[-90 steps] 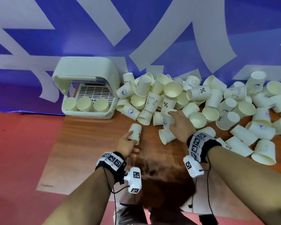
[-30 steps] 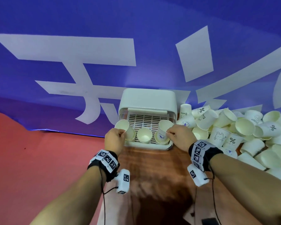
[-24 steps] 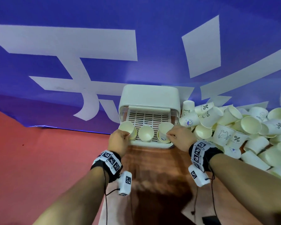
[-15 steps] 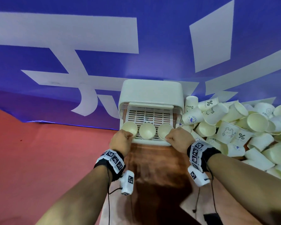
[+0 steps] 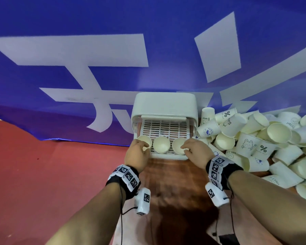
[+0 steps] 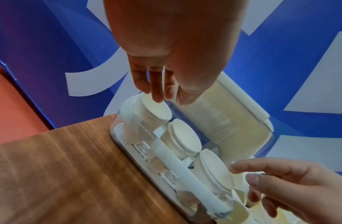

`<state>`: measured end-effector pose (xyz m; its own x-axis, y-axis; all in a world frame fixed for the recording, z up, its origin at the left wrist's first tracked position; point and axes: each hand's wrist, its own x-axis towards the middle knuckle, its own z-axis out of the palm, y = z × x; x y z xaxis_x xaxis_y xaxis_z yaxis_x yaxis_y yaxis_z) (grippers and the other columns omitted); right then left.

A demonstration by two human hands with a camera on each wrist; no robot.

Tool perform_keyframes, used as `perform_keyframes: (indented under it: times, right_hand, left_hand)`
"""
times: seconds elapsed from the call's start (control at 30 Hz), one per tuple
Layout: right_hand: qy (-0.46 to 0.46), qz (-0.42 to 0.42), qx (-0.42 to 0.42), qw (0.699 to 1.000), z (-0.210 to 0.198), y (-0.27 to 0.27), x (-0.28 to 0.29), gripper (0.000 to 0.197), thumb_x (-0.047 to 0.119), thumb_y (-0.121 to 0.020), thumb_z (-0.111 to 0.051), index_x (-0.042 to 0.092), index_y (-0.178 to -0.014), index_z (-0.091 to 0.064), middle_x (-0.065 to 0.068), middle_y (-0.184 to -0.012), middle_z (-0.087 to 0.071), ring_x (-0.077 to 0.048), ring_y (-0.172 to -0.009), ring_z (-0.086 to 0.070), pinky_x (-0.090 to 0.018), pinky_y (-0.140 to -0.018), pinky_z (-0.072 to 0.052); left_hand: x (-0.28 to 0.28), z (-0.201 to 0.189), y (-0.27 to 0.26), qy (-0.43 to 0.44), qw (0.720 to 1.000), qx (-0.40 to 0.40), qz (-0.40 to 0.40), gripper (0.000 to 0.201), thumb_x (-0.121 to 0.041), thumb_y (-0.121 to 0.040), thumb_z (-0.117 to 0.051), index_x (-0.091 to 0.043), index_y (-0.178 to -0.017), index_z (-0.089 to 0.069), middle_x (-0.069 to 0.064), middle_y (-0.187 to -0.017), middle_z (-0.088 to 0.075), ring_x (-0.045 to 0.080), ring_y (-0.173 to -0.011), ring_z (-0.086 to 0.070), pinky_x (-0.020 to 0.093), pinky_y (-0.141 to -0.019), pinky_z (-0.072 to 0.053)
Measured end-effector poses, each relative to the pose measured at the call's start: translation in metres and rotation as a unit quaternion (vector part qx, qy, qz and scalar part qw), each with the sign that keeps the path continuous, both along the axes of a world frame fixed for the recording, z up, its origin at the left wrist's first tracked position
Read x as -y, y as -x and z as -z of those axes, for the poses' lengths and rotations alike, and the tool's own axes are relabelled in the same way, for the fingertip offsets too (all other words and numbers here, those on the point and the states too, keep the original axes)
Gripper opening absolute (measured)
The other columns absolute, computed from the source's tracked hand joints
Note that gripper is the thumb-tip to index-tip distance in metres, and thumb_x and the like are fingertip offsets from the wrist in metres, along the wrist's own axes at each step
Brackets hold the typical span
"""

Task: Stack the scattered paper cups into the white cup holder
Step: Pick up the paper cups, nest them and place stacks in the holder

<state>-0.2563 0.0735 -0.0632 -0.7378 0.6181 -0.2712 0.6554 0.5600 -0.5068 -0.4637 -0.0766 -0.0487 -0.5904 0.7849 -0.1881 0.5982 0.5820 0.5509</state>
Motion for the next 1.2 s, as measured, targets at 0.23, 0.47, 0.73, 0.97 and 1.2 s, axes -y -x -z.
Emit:
perform_keyframes:
  times: [0.23, 0.47, 0.73, 0.97, 1.2]
  right_hand:
    - [-0.004, 0.052, -0.072, 0.996, -0.03, -0.05, 0.001, 0.027, 0.019, -0.094, -0.052, 0.021, -0.115, -0.068, 0.002, -0.113, -0.065, -0.018, -0.107, -0.057, -0.025, -0.087, -0.041]
    - [-0.008, 0.137, -0.103, 0.985, -0.043, -0.156, -0.012, 0.027, 0.018, -0.094, -0.051, 0.019, -0.113, -0.069, 0.002, -0.11, -0.07, -0.017, -0.099, -0.062, -0.031, -0.084, -0.049]
    - [-0.015, 0.244, -0.067, 0.967, -0.051, -0.304, -0.034, 0.026, 0.016, -0.093, -0.051, 0.018, -0.112, -0.07, 0.0, -0.108, -0.071, -0.018, -0.098, -0.064, -0.033, -0.084, -0.05]
    - [0.022, 0.301, -0.026, 0.953, -0.033, -0.39, -0.044, 0.028, 0.016, -0.092, -0.052, 0.017, -0.116, -0.066, -0.007, -0.106, -0.069, -0.023, -0.1, -0.061, -0.033, -0.083, -0.047]
    - [0.253, 0.319, -0.054, 0.912, -0.001, -0.408, -0.049, 0.052, 0.014, -0.091, -0.055, 0.026, -0.14, -0.042, -0.002, -0.114, -0.056, -0.02, -0.072, -0.065, -0.027, -0.061, -0.051]
  left_hand:
    - [-0.016, -0.028, -0.062, -0.028, 0.998, 0.004, 0.049, 0.013, -0.019, -0.09, -0.058, -0.016, -0.097, -0.068, -0.001, -0.1, -0.065, 0.015, -0.085, -0.06, 0.03, -0.077, -0.05]
    - [-0.057, -0.032, -0.155, -0.035, 0.992, 0.015, 0.123, 0.012, -0.023, -0.087, -0.06, -0.02, -0.094, -0.07, -0.004, -0.096, -0.067, 0.014, -0.087, -0.06, 0.026, -0.076, -0.044]
    - [-0.107, -0.026, -0.277, -0.016, 0.976, 0.065, 0.205, 0.014, -0.021, -0.09, -0.057, -0.017, -0.096, -0.069, -0.003, -0.096, -0.068, 0.015, -0.091, -0.061, 0.029, -0.079, -0.047]
    - [-0.123, -0.002, -0.354, 0.035, 0.97, 0.102, 0.218, 0.022, -0.018, -0.09, -0.052, -0.019, -0.108, -0.066, -0.003, -0.097, -0.068, 0.013, -0.091, -0.06, 0.025, -0.078, -0.043]
    - [-0.119, 0.036, -0.392, 0.104, 0.959, 0.191, 0.181, 0.038, -0.025, -0.093, -0.051, -0.029, -0.13, -0.051, -0.001, -0.105, -0.067, 0.017, -0.1, -0.063, 0.036, -0.094, -0.049]
